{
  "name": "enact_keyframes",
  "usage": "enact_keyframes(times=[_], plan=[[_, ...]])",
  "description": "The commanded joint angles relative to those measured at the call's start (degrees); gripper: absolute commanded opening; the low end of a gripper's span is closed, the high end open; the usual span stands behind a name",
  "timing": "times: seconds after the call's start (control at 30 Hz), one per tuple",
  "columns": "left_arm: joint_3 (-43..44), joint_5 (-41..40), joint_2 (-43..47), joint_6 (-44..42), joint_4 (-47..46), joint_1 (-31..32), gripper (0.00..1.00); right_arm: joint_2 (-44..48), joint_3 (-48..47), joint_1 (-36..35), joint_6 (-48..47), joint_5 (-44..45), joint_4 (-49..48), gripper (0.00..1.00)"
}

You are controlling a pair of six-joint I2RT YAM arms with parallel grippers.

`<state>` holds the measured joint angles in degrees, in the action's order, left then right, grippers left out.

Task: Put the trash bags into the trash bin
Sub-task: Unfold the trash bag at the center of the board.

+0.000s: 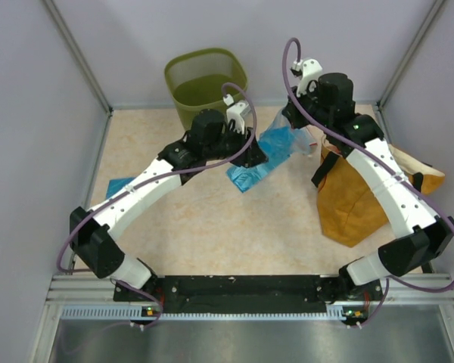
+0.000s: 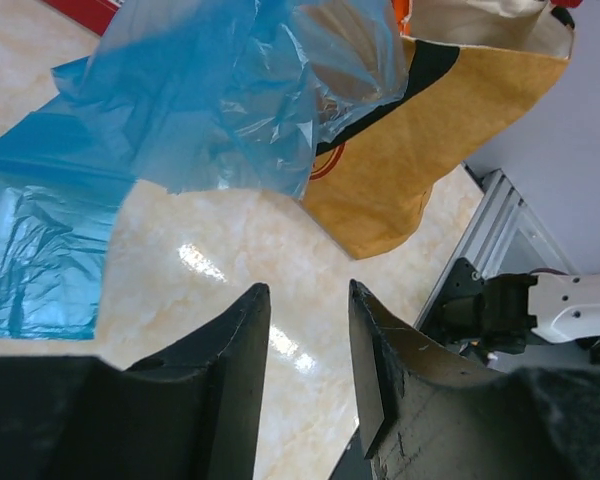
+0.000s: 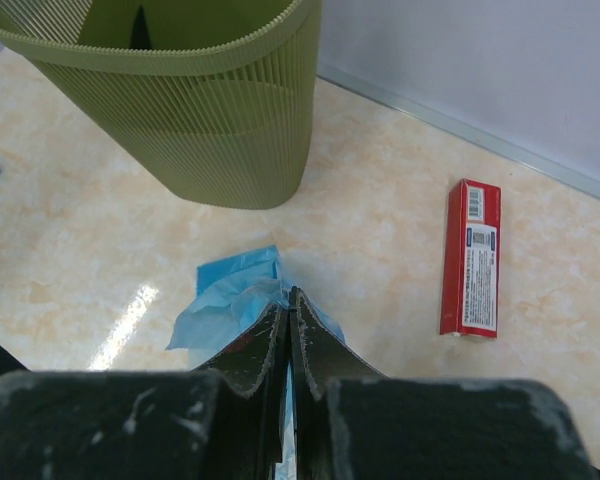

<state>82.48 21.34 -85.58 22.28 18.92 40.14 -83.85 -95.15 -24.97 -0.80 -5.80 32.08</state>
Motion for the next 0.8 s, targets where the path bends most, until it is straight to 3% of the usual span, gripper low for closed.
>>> enact_keyframes(times=[0.0,0.23,0.77], plan=[[1.0,4.0,-2.2,6.3,-7.0,-0.1,0.42,-0.3,-2.7,-0.4,2.6,1.1,-3.2,0.0],[2.0,1.7,-5.0,12.4,-10.0,0.0,0.47,-0.6,-2.3,-0.4,2.6,0.9,-3.2,0.0],[7.1,-3.0,-9.5,12.7,-8.7,-0.1,0.53,1.4,0.5,-0.4,3.1,-0.6,-3.2,0.0]])
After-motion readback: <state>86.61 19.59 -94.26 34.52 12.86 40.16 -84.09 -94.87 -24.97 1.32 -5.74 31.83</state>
